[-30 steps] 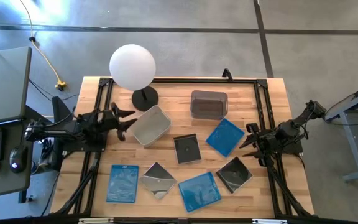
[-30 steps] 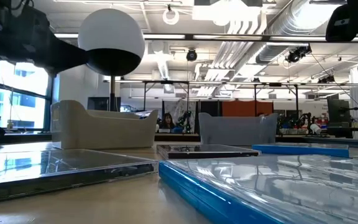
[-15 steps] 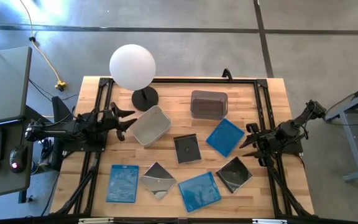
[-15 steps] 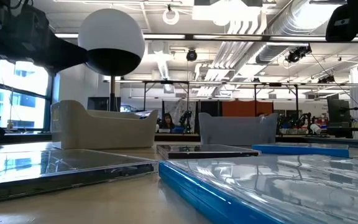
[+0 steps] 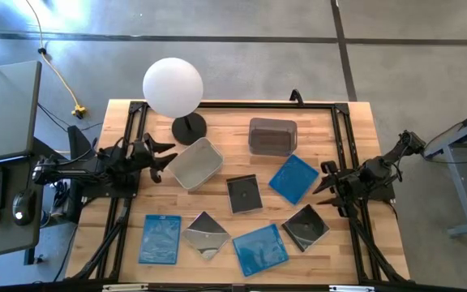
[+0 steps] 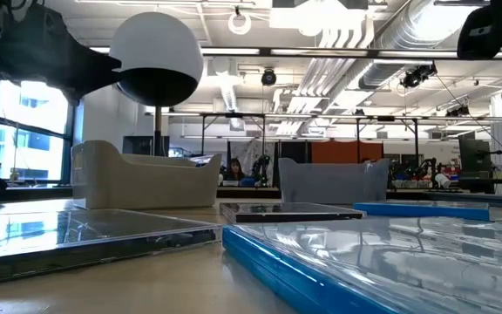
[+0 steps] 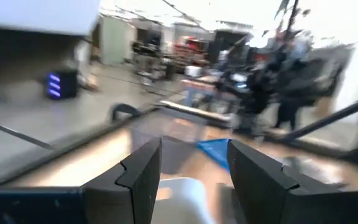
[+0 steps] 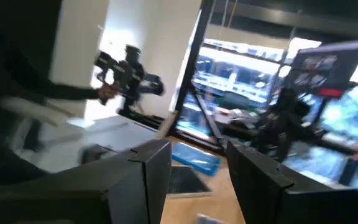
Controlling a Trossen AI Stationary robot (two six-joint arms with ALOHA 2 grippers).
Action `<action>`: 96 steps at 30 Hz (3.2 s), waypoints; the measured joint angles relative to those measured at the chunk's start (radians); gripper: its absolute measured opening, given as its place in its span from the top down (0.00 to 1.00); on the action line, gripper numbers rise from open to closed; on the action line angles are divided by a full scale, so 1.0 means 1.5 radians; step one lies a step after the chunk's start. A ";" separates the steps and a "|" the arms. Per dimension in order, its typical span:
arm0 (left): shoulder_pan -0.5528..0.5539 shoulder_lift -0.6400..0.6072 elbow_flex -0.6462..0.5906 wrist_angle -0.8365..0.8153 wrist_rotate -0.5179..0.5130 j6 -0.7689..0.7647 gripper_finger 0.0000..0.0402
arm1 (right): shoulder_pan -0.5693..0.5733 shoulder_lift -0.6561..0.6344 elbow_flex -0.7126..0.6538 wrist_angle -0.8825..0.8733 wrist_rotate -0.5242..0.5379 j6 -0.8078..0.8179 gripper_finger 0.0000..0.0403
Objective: Pick & place jewel cases by type
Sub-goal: Put the top black CD case into the gray bin
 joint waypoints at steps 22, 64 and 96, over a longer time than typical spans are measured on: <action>0.000 0.029 0.002 -0.075 0.071 -0.384 0.55 | 0.000 -0.001 0.002 -0.068 0.023 0.087 0.63; -0.168 0.967 0.607 -0.177 0.127 -0.298 0.55 | -0.121 0.371 0.104 0.126 0.178 0.126 0.63; -0.109 1.190 0.658 -0.190 0.128 -0.741 0.55 | -0.201 1.174 0.623 -0.384 0.119 -0.172 0.51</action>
